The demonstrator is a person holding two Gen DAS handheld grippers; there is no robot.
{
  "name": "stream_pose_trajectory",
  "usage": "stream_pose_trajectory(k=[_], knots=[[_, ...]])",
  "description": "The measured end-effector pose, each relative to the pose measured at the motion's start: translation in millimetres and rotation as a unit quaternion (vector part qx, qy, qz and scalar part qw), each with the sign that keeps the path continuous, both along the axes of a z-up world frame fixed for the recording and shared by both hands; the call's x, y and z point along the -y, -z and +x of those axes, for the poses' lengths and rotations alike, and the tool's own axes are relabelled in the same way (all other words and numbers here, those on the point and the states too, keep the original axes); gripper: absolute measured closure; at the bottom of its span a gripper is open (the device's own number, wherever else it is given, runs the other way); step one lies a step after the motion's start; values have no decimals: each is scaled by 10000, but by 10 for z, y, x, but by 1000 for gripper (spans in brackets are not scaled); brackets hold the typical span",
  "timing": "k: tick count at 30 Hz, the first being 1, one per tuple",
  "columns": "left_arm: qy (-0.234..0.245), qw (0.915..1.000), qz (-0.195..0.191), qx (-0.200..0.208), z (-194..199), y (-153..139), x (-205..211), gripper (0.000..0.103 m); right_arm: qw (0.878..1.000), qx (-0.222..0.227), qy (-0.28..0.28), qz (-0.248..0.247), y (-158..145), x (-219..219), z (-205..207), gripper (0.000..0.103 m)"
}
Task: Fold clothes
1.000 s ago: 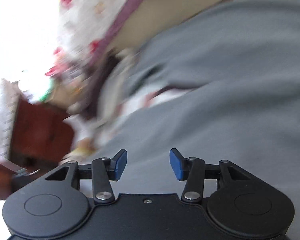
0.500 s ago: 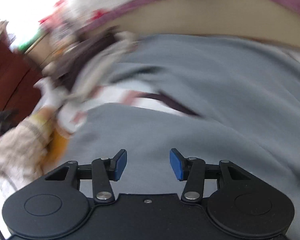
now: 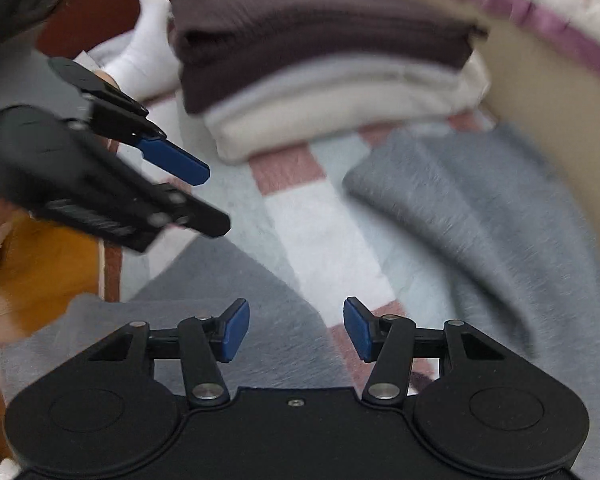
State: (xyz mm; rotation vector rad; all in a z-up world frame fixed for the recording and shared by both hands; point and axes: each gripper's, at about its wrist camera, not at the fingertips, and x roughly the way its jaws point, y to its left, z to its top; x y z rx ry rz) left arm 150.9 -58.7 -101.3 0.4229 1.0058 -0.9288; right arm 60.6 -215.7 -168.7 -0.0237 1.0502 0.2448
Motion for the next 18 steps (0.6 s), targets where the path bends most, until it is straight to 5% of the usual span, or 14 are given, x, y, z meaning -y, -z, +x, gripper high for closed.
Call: stream_pose_trajectory(k=[6,11,12,13,14,18], knots=[[1281,9911,48,367,-65,184,90,50,9994,-207,-35,288,294,127,-15,45],[1081,9937,10,-303,-3,404,92,51,9986,84,-119,505,432,89,-198,47],[1038,9936,2,-439,9,448,92,67,9987,221,-59,458,437,78,-246,58],[995,9934,-6,-574,21,492,92,80,9984,335,53,460,434,87,-279,82],[1018,9930,100,-594,-32,474,102,99,9978,445,171,470,431,99,-310,91],[992,9924,60,723,-303,4,53,99,9850,1313,767,811,276,139,-545,96]])
